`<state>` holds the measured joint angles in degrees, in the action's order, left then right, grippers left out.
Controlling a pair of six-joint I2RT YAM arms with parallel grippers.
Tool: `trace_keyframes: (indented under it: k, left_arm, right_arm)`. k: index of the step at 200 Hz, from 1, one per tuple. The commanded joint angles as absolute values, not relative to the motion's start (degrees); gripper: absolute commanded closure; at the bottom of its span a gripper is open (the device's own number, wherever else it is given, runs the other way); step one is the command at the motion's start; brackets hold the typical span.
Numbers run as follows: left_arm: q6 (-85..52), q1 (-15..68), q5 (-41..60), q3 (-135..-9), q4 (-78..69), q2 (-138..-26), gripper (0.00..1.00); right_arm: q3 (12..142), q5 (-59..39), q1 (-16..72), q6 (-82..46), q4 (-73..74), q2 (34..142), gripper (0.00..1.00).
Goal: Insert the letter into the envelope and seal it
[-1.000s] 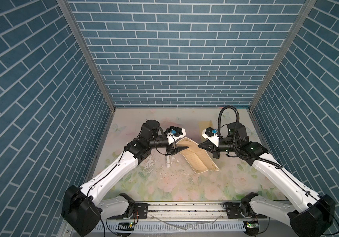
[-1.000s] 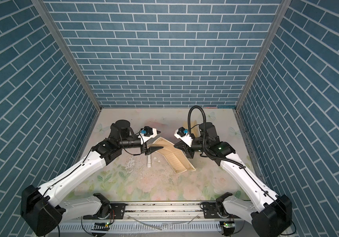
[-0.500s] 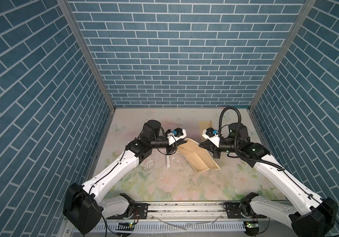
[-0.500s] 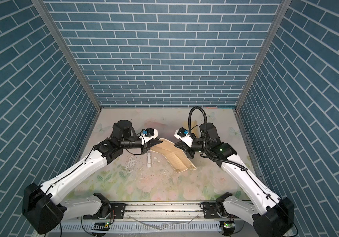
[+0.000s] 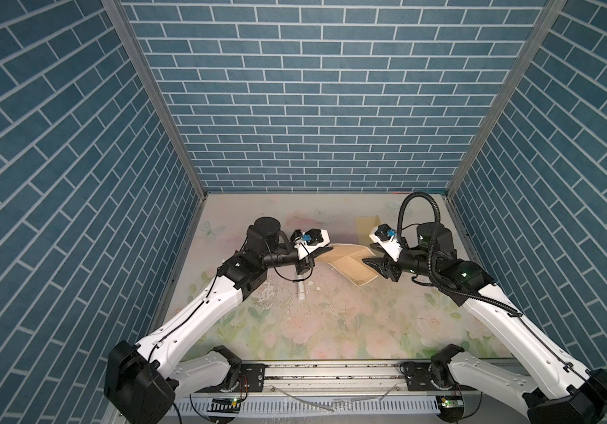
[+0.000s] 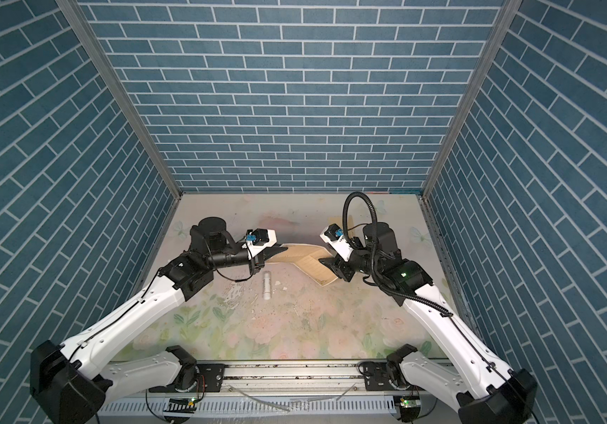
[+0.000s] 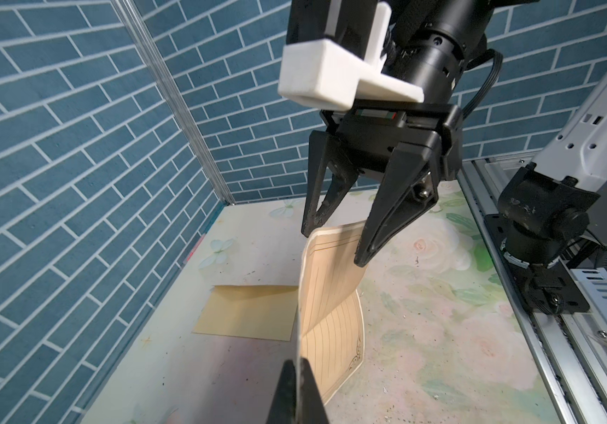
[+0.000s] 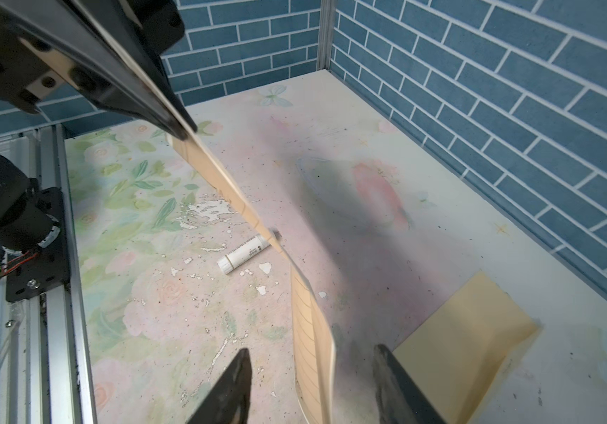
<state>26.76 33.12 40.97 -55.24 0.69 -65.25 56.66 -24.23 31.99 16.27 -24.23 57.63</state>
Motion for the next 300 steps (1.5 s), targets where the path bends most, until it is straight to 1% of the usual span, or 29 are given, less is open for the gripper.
trace_keyframes:
  k: [1, 8, 24, 36, 54, 77, 110, 131, 148, 162, 175, 190, 210, 225, 246, 274, 300]
  left_arm:
    - [26.3, 32.8, 40.8, -54.4, -0.9, -64.3, 1.00]
    - [26.1, 32.8, 40.9, -54.5, -1.0, -64.2, 1.00]
    - [25.7, 32.8, 41.2, -54.5, -1.1, -64.0, 1.00]
    - [25.4, 32.8, 41.5, -54.3, -1.3, -63.8, 1.00]
    - [24.9, 32.8, 41.7, -53.7, -1.7, -63.3, 1.00]
    - [23.9, 32.8, 41.9, -52.8, -2.6, -62.7, 1.00]
    - [22.1, 32.8, 42.1, -51.4, -3.8, -61.5, 1.00]
    - [20.6, 32.9, 42.3, -50.2, -5.4, -61.0, 0.92]
    - [19.4, 32.9, 42.1, -49.5, -6.3, -60.5, 0.80]
    - [18.2, 32.9, 40.8, -49.5, -6.5, -59.7, 0.66]
    - [17.2, 32.9, 39.1, -49.4, -6.6, -58.5, 0.56]
    - [15.4, 32.9, 35.8, -49.0, -7.2, -56.7, 0.47]
    - [13.1, 32.9, 31.7, -49.5, -6.5, -53.8, 0.39]
    - [12.0, 32.9, 29.9, -50.0, -6.1, -51.9, 0.30]
    - [10.7, 32.9, 29.5, -51.4, -4.8, -50.3, 0.22]
    - [9.6, 32.9, 30.9, -52.6, -4.8, -50.2, 0.15]
    - [9.9, 32.9, 31.0, -53.6, -4.5, -52.9, 0.14]
  right_arm:
    - [57.0, -21.0, 32.2, 14.4, -25.5, 57.3, 0.48]
    - [57.1, -20.8, 32.2, 14.3, -25.5, 57.5, 0.50]
    - [57.3, -20.5, 32.2, 14.2, -25.2, 58.0, 0.58]
    - [57.7, -20.7, 32.2, 14.0, -25.0, 58.4, 0.67]
    - [58.4, -21.3, 32.2, 13.3, -24.3, 59.1, 0.84]
    - [58.6, -21.5, 32.2, 12.5, -23.1, 59.8, 1.00]
    - [58.9, -21.2, 32.2, 10.7, -20.8, 60.9, 1.00]
    - [59.0, -20.3, 32.2, 9.5, -19.7, 61.0, 1.00]
    - [58.9, -18.1, 32.2, 9.1, -18.9, 60.9, 1.00]
    - [58.7, -15.1, 32.2, 9.1, -18.4, 60.7, 1.00]
    - [58.7, -13.0, 32.1, 9.1, -18.3, 60.6, 1.00]
    - [58.3, -11.6, 31.9, 9.3, -17.9, 60.3, 1.00]
    - [58.3, -10.8, 31.5, 9.3, -18.1, 60.3, 1.00]
    - [58.3, -12.3, 31.4, 9.8, -18.0, 60.2, 1.00]
    - [58.0, -14.5, 31.4, 10.7, -17.6, 60.2, 1.00]
    - [57.7, -19.2, 31.4, 12.7, -17.4, 60.1, 1.00]
    - [55.9, -25.1, 31.5, 15.3, -15.7, 59.0, 1.00]
